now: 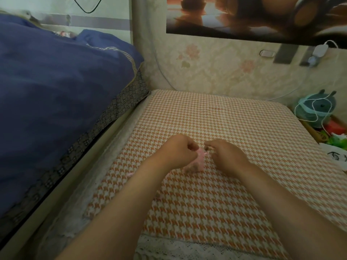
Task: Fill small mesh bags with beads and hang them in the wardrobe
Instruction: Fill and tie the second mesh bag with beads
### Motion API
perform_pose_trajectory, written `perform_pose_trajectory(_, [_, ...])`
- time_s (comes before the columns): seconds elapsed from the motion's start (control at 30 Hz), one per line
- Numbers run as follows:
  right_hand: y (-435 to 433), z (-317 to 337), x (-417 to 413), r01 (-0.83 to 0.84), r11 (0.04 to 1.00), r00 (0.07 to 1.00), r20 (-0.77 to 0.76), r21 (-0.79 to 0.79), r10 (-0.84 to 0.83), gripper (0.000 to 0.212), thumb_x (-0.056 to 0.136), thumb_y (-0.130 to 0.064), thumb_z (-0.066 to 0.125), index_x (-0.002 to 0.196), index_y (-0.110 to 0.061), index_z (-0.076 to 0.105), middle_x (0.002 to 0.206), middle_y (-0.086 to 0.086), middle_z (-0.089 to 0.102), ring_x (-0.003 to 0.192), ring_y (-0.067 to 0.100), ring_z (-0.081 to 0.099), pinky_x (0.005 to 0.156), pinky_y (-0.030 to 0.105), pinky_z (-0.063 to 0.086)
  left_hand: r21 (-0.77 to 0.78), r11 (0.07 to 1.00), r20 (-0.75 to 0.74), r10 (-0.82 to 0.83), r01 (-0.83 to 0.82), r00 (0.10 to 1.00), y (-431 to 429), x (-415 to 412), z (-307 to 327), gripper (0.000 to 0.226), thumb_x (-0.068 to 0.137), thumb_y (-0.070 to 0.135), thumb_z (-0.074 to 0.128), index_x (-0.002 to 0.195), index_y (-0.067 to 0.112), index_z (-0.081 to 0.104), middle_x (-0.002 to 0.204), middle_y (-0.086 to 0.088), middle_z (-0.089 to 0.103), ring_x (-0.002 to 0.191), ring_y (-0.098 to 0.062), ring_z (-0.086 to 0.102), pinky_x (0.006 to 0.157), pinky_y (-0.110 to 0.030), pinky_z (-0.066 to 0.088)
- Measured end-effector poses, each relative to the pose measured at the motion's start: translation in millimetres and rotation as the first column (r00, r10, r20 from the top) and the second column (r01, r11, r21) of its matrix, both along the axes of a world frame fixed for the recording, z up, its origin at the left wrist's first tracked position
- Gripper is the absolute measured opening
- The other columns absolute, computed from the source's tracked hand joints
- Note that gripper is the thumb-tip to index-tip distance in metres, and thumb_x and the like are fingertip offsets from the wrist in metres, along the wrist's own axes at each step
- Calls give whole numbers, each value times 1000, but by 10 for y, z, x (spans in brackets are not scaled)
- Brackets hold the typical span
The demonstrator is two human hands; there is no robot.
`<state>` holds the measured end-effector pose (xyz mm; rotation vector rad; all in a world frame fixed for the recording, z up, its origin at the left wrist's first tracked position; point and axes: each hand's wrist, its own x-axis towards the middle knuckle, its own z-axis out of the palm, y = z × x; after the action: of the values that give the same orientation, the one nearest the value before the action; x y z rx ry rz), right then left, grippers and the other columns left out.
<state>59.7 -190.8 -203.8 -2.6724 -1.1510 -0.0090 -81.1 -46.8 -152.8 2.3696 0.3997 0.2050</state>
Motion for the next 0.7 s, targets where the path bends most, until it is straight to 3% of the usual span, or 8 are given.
perform_pose_trajectory(0.07, [91, -19, 46, -16, 998, 1000, 8, -54, 17, 50, 99, -17, 48, 145, -36, 49, 146, -6, 53, 126, 20, 55, 98, 40, 50, 0, 1000, 10, 0, 0, 1000, 2, 3, -8, 27, 90, 17, 64, 115, 17, 73, 115, 0, 71, 103, -12, 65, 93, -30, 54])
perform_pose_trajectory(0.17, [192, -58, 73, -58, 986, 998, 25, -157, 63, 47, 97, -16, 48, 135, -42, 58, 135, -6, 57, 112, 21, 61, 80, 35, 51, 2, 1000, 32, -5, 4, 999, -5, -5, -21, 22, 91, 19, 64, 109, 16, 75, 109, 0, 73, 99, -13, 66, 91, -34, 55])
perform_pose_trajectory(0.23, [217, -69, 82, -59, 977, 995, 63, -205, 73, 39, 97, -15, 53, 126, -39, 64, 124, -4, 58, 101, 22, 62, 69, 32, 44, 12, 1000, 32, -6, 5, 999, 12, -8, -32, 22, 91, 21, 65, 110, 17, 75, 110, 2, 73, 98, -11, 65, 89, -31, 55])
perform_pose_trajectory(0.33, [223, -68, 57, -36, 982, 990, 127, -187, 61, 31, 99, -17, 55, 124, -31, 66, 119, -1, 58, 98, 24, 63, 67, 30, 37, 19, 1000, 30, -10, 9, 999, 53, -13, -48, 26, 90, 22, 67, 114, 18, 73, 114, 5, 71, 100, -8, 63, 91, -26, 52])
perform_pose_trajectory(0.5, [148, -10, -33, 56, 988, 998, -31, 141, -52, 27, 97, -26, 60, 122, -28, 68, 118, -7, 69, 102, 15, 64, 82, 32, 51, 26, 1000, 13, -10, 10, 1000, 67, -31, -78, 28, 88, 25, 69, 116, 20, 72, 116, 7, 70, 101, -6, 62, 90, -24, 51])
perform_pose_trajectory(0.7, [3, 294, -325, 137, 808, 978, -208, 573, -18, 14, 90, -28, 73, 103, -30, 71, 96, -20, 68, 88, -10, 61, 78, 13, 45, 4, 1000, 2, -10, 10, 1000, -34, -54, -58, 33, 89, 20, 66, 122, 19, 69, 120, 7, 68, 104, -7, 61, 84, -18, 45])
